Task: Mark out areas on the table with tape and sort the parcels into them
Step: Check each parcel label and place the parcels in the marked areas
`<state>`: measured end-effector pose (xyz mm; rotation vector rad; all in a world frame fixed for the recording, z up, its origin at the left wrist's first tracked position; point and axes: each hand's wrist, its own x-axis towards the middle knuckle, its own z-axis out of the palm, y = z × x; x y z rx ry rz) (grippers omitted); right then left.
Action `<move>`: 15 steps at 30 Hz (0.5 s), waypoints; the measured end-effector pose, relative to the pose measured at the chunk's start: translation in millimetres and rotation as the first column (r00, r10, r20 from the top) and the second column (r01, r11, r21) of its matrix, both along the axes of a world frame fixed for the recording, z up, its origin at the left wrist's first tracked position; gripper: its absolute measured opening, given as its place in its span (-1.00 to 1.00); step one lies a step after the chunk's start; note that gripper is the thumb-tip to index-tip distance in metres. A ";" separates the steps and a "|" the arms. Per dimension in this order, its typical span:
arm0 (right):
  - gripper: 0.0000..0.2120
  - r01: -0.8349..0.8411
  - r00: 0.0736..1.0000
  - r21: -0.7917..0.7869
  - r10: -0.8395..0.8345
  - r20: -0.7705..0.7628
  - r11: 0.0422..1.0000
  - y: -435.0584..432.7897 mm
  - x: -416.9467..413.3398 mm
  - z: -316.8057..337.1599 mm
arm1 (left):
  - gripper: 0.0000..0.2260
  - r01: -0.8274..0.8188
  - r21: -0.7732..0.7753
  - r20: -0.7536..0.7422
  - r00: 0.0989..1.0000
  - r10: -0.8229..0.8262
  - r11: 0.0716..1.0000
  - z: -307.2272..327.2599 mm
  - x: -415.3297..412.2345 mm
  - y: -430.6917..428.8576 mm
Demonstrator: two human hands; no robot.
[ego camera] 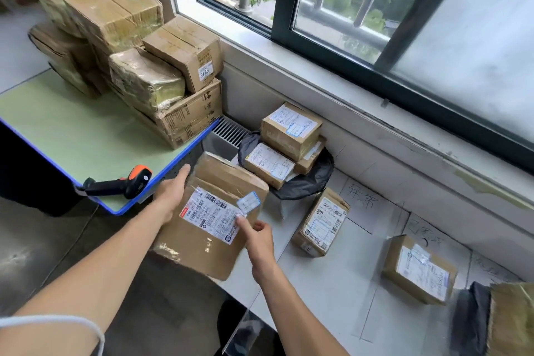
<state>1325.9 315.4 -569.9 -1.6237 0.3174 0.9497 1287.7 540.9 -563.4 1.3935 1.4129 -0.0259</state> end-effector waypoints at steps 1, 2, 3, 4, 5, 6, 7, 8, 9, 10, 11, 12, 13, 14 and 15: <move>-0.45 0.024 0.999 0.039 -0.025 0.043 0.999 -1.3 3.0 6.1 | -0.31 0.007 -0.044 0.040 0.999 -0.005 0.999 6.9 4.6 -2.2; -0.45 0.048 0.996 0.076 -0.054 0.077 0.996 -2.8 7.0 12.2 | -0.28 0.022 -0.075 0.084 0.996 -0.016 0.997 14.1 10.2 -5.1; -0.44 0.079 0.991 0.110 -0.090 0.103 0.991 -6.7 12.5 18.5 | -0.28 0.043 -0.092 0.130 0.991 -0.031 0.995 22.3 17.2 -10.7; -0.44 0.112 0.984 0.139 -0.129 0.121 0.984 -12.1 18.5 23.4 | -0.28 0.062 -0.107 0.171 0.984 -0.043 0.992 29.6 24.6 -17.2; -0.43 0.142 0.977 0.165 -0.165 0.135 0.976 -20.2 26.0 28.8 | -0.29 0.081 -0.118 0.201 0.978 -0.056 0.990 37.6 33.7 -26.3; -0.42 0.167 0.971 0.183 -0.194 0.142 0.969 -28.4 33.1 33.0 | -0.32 0.102 -0.127 0.226 0.972 -0.071 0.987 44.7 42.2 -35.2; -0.40 0.191 0.965 0.192 -0.220 0.142 0.963 -35.9 39.5 36.2 | -0.34 0.125 -0.138 0.253 0.964 -0.087 0.983 50.3 49.8 -43.8; -0.37 0.222 0.958 0.197 -0.252 0.141 0.955 -46.2 45.6 38.4 | -0.37 0.159 -0.155 0.283 0.953 -0.110 0.975 54.9 58.5 -55.0; -0.35 0.257 0.948 0.201 -0.287 0.139 0.945 -56.5 50.5 39.6 | -0.39 0.198 -0.174 0.313 0.940 -0.136 0.965 58.8 65.5 -66.3; -0.35 0.297 0.934 0.203 -0.328 0.139 0.933 -68.0 55.0 40.8 | -0.40 0.248 -0.189 0.341 0.924 -0.174 0.950 61.4 73.5 -79.2; -0.36 0.338 0.918 0.202 -0.370 0.143 0.919 -79.0 59.0 41.3 | -0.42 0.297 -0.203 0.368 0.906 -0.209 0.933 64.2 80.7 -91.7; -0.39 0.378 0.900 0.203 -0.410 0.146 0.903 -88.8 61.9 41.2 | -0.43 0.343 -0.219 0.396 0.887 -0.238 0.913 65.5 87.3 -102.6; -0.43 0.422 0.879 0.207 -0.454 0.146 0.883 -101.5 65.0 40.8 | -0.45 0.391 -0.232 0.420 0.866 -0.271 0.891 67.1 95.0 -115.6; -0.45 0.459 0.859 0.207 -0.491 0.144 0.864 -113.5 67.8 40.2 | -0.48 0.429 -0.236 0.438 0.848 -0.299 0.872 68.5 101.7 -127.5; -0.47 0.491 0.842 0.201 -0.521 0.140 0.847 -126.7 70.5 40.8 | -0.50 0.458 -0.233 0.446 0.834 -0.324 0.858 69.2 109.2 -140.2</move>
